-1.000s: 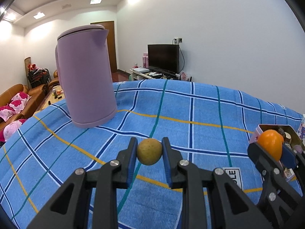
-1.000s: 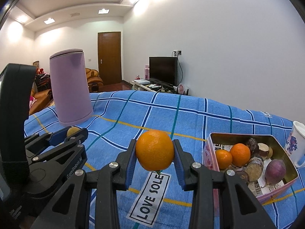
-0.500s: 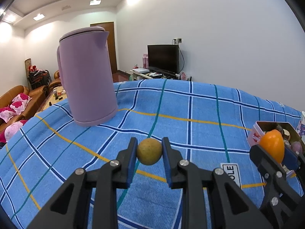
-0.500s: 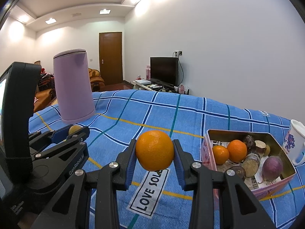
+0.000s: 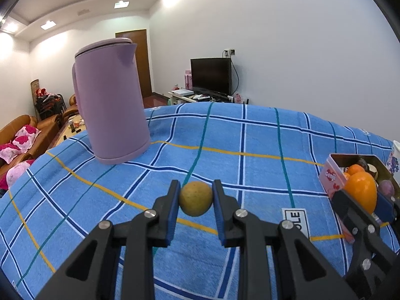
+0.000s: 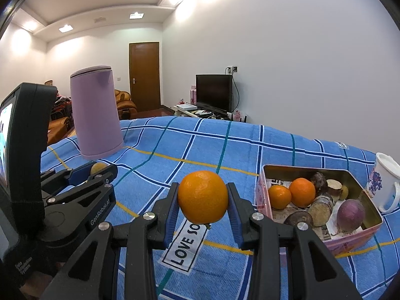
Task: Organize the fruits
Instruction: 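Carry the orange and the yellow-brown fruit toward the tin with both tools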
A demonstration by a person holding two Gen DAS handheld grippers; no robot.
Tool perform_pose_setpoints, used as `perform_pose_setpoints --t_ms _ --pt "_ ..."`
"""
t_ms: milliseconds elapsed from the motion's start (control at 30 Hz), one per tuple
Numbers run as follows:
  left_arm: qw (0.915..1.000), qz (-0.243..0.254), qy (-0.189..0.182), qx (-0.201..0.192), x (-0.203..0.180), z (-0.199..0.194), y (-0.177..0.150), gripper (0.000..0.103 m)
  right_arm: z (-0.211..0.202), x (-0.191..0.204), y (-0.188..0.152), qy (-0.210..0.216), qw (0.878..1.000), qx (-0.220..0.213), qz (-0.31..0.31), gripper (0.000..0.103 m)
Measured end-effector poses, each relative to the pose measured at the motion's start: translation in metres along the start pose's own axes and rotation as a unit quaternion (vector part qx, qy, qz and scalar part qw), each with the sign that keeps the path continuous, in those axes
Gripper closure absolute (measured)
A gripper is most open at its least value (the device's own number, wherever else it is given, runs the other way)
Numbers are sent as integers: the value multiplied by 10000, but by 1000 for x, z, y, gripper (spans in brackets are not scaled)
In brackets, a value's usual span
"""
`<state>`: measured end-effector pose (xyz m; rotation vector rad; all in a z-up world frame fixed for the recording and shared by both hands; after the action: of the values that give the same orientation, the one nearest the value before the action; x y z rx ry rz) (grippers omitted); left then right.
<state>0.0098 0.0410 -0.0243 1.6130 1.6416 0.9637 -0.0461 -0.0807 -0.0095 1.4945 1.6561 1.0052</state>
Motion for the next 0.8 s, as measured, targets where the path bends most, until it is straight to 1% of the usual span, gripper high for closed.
perform_pose_setpoints --t_ms 267,533,800 --pt "10000 86 -38 14 -10 -4 -2 75 -11 -11 -5 -18 10000 18 46 65" --pt "9998 200 -65 -8 -21 -10 -4 75 -21 -23 -9 -136 9999 6 58 65" --pt "9993 271 -262 7 -38 -16 -6 75 -30 -34 -12 -230 9997 -22 58 65"
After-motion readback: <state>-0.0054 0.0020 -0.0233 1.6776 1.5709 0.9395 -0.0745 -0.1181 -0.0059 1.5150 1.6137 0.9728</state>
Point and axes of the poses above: each gripper's, at about its wrist camera, not at the fingertips, and z roughly the way its jaws point, x to its left, y to its top, the point moved 2 cm from there along z, roughly the way its jaws point, and after that the axes turned 4 degrees about y, right-handed, at the moved point
